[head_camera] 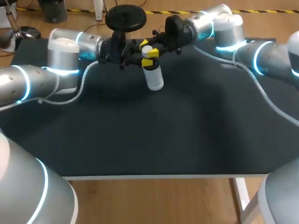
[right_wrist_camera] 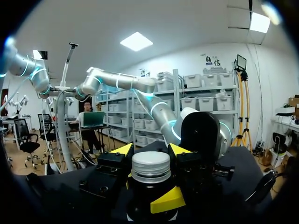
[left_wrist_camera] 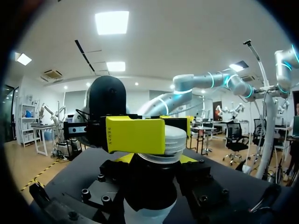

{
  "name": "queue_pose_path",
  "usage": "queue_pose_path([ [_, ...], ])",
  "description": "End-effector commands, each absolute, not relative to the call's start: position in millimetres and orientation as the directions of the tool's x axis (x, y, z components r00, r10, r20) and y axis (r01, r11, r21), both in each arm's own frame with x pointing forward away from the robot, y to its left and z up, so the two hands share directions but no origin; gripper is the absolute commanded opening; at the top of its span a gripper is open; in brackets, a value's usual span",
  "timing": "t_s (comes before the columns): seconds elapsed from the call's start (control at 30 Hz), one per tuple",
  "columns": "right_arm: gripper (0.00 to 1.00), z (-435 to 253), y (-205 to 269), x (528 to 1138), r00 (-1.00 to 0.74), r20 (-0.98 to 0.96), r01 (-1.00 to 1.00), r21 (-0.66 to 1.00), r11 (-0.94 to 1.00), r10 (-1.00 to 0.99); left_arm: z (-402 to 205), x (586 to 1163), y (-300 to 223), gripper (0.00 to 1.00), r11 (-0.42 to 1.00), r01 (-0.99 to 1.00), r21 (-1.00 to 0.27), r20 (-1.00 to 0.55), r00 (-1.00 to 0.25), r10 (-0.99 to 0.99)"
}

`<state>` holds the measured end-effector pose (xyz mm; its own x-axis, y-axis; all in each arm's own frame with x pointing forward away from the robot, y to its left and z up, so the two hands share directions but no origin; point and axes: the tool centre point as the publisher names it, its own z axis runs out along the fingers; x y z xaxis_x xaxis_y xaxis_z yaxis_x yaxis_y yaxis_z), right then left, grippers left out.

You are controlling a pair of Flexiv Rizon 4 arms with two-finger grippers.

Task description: Unscrew the bottle cap

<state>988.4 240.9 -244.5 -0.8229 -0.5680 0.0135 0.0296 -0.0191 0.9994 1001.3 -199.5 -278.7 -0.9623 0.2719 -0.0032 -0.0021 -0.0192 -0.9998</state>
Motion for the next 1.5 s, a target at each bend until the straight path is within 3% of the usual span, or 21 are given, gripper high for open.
queue_pose_path([
  [0.03, 0.0, -250.8, 241.7, 988.5, -0.522, -0.025, 0.053, 0.997, -0.062, -0.853, -281.9, 1013.8, -204.1, 0.0, -0.016, -0.005, -1.0, 0.0, -0.961, 0.277],
  [1.1, 0.0, -260.0, 230.9, 1006.6, -0.653, -0.027, 0.071, 0.993, -0.097, -0.757, -281.9, 1013.8, -204.1, 0.0, -0.016, -0.005, -1.0, 0.0, -0.961, 0.277],
  [1.13, 0.13, -259.8, 231.1, 1006.5, -0.659, -0.021, 0.07, 0.993, -0.09, -0.752, -281.9, 1013.8, -204.1, 0.0, -0.016, -0.005, -1.0, 0.0, -0.961, 0.277],
  [1.17, 0.48, -259.8, 231.2, 1006.6, -0.661, -0.021, 0.07, 0.994, -0.089, -0.75, -281.9, 1013.8, -204.1, 0.0, -0.016, -0.005, -1.0, 0.0, -0.961, 0.277],
  [1.2, 1.0, -259.5, 231.2, 1006.7, -0.667, -0.018, 0.069, 0.994, -0.086, -0.744, -281.9, 1013.8, -204.1, 0.0, -0.016, -0.005, -1.0, 0.0, -0.961, 0.277],
  [1.5, 1.0, -248.5, 224.1, 1010.0, -0.797, -0.024, 0.033, 0.996, -0.083, -0.604, -281.9, 1013.8, -204.1, 0.0, -0.016, -0.005, -1.0, 0.0, -0.961, 0.277],
])
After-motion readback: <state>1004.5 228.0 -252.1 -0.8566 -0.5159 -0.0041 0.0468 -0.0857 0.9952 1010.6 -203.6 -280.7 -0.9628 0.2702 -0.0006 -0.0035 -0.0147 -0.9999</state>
